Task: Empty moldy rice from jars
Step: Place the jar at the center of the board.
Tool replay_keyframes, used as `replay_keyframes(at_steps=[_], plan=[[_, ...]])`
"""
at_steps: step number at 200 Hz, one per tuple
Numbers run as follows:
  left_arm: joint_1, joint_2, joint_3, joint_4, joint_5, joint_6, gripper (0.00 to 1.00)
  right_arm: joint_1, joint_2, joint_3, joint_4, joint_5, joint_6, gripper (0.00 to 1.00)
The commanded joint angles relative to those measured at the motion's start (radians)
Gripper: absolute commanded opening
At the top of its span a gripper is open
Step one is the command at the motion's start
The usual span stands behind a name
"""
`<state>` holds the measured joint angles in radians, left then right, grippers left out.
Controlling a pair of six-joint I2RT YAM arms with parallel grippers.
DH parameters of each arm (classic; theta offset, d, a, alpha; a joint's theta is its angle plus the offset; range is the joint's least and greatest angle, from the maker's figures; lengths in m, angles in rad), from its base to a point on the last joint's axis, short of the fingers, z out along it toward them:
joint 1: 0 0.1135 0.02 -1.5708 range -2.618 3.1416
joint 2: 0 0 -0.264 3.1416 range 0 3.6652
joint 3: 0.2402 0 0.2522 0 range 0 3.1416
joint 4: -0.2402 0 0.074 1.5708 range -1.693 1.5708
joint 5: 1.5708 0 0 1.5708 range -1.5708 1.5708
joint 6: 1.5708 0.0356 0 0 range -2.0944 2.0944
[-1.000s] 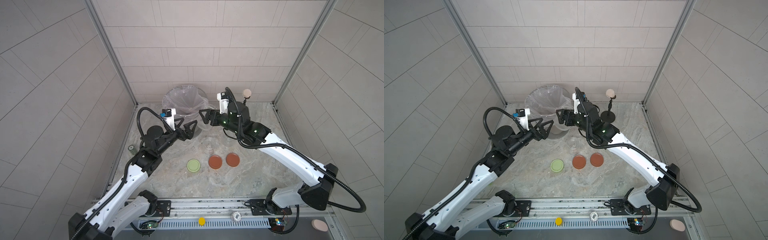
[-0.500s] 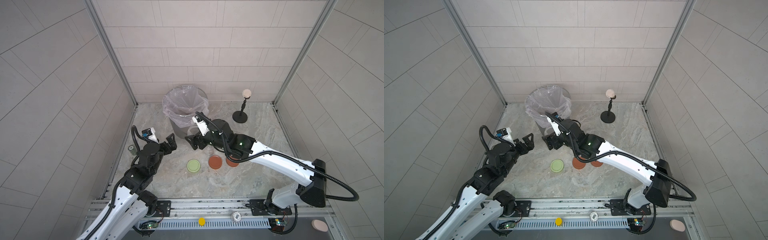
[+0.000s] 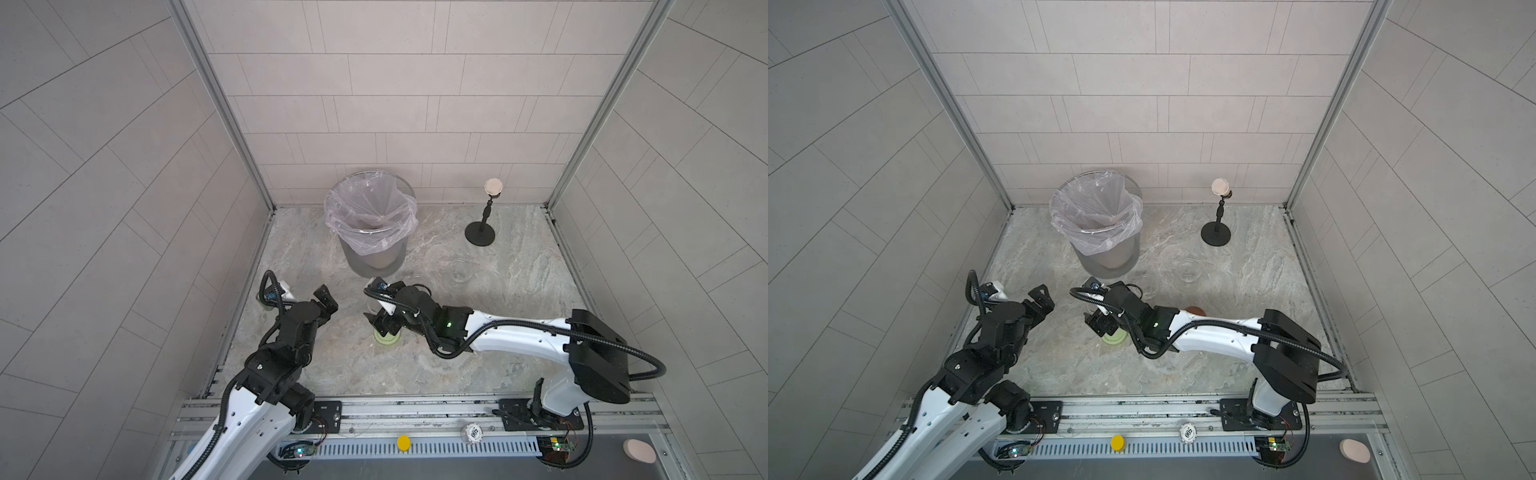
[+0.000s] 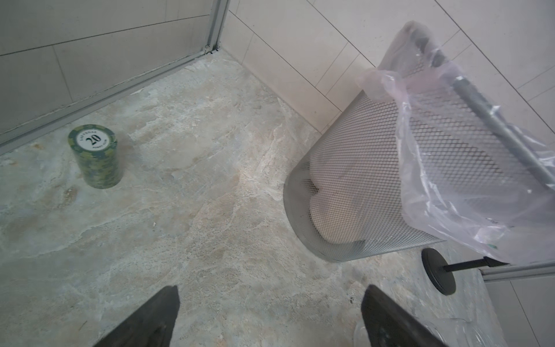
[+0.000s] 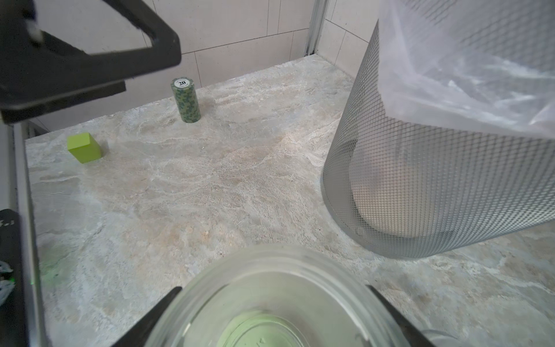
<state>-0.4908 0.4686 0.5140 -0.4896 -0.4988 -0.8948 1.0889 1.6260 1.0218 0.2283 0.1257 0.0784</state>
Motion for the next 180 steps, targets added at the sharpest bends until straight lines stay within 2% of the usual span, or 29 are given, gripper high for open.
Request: replay_keyframes(at_steps=[1,59,99,180], plan=[[0.004,-0.04,-0.031,-0.026,-0.089,-0.05,1.0,0.012,0.046,0.012,0.252,0.057,-0.07,0.29],[0.006,-0.103,-0.058,-0.055,-0.172,-0.032,1.0,0.016,0.276,0.061,0.46,0.119,-0.069,0.33],[0.006,-0.107,-0.069,-0.079,-0.215,-0.109,1.0,0.016,0.359,0.086,0.569,0.166,-0.045,0.33],[0.006,-0.086,-0.074,-0.049,-0.17,-0.089,1.0,0.006,0.461,0.128,0.632,0.18,0.001,0.4]])
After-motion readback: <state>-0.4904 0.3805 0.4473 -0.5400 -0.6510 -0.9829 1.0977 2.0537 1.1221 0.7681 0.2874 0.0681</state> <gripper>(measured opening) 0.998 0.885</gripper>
